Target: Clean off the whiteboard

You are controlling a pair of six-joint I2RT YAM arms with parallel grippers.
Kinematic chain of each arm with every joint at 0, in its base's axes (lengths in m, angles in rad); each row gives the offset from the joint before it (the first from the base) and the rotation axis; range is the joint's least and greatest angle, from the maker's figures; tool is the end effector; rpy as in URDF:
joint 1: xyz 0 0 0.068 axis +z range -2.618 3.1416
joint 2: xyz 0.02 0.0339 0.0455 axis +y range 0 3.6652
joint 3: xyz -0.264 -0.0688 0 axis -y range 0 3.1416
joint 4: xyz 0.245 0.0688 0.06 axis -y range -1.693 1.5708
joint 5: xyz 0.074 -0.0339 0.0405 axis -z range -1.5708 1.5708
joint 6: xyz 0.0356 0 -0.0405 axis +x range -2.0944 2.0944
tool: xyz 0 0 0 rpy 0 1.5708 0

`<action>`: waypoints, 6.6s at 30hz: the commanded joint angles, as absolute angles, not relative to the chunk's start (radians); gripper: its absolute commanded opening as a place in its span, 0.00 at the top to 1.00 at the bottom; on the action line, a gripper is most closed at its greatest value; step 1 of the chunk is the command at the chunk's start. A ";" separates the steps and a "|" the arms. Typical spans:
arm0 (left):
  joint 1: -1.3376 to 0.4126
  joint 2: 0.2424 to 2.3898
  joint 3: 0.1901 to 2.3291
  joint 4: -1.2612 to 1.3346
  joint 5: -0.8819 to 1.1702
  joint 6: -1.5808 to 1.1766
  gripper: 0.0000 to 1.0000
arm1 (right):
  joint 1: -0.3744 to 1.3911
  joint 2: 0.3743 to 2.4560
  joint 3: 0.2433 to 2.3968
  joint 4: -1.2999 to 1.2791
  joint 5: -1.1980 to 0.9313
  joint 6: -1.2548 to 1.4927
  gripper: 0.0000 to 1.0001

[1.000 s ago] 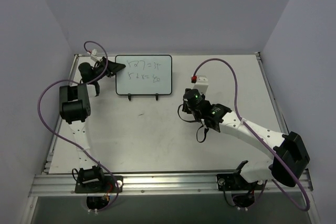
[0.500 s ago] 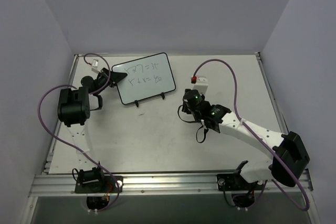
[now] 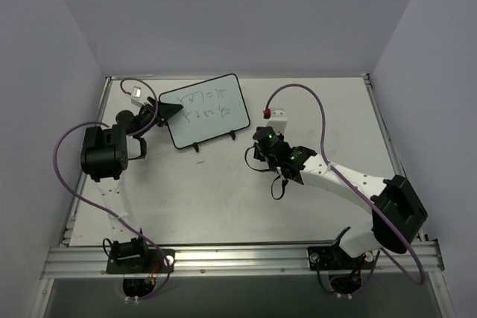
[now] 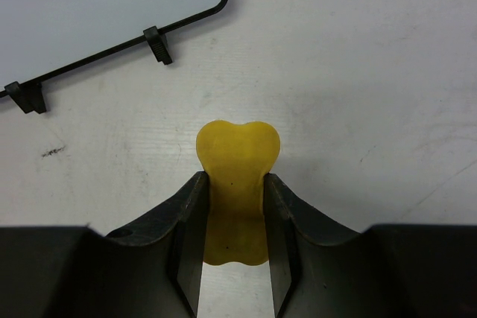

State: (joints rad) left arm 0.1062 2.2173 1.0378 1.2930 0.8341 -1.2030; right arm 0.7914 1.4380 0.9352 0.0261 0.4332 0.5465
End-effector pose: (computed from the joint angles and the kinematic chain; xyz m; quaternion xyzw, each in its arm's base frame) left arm 0.4256 0.0189 0.1317 -0.1309 0.6669 -0.5858 0.4415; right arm 0.2377 0.2193 0.2609 0.0091 0.8415 0.1711 0.5124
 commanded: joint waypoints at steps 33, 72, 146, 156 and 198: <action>0.202 2.138 0.971 1.585 0.854 -1.181 0.53 | 0.793 1.503 1.041 0.029 0.474 0.502 0.90; 0.186 2.169 0.940 1.585 0.882 -1.085 0.92 | 0.627 2.068 1.469 0.426 0.261 0.357 0.96; 0.166 2.148 0.923 1.585 0.894 -1.045 0.98 | 0.739 2.178 1.459 0.606 0.288 0.278 1.00; 0.164 2.144 0.920 1.585 0.896 -1.040 0.98 | 0.717 2.186 1.396 0.629 0.290 0.334 1.00; 0.155 2.141 0.923 1.585 0.904 -1.034 0.98 | 0.881 2.321 1.726 0.450 0.245 0.276 1.00</action>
State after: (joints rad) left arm 0.1699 2.1597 0.9291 1.3655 0.8989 -1.0725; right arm 0.8783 2.2936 1.6718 0.4969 0.2676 0.2886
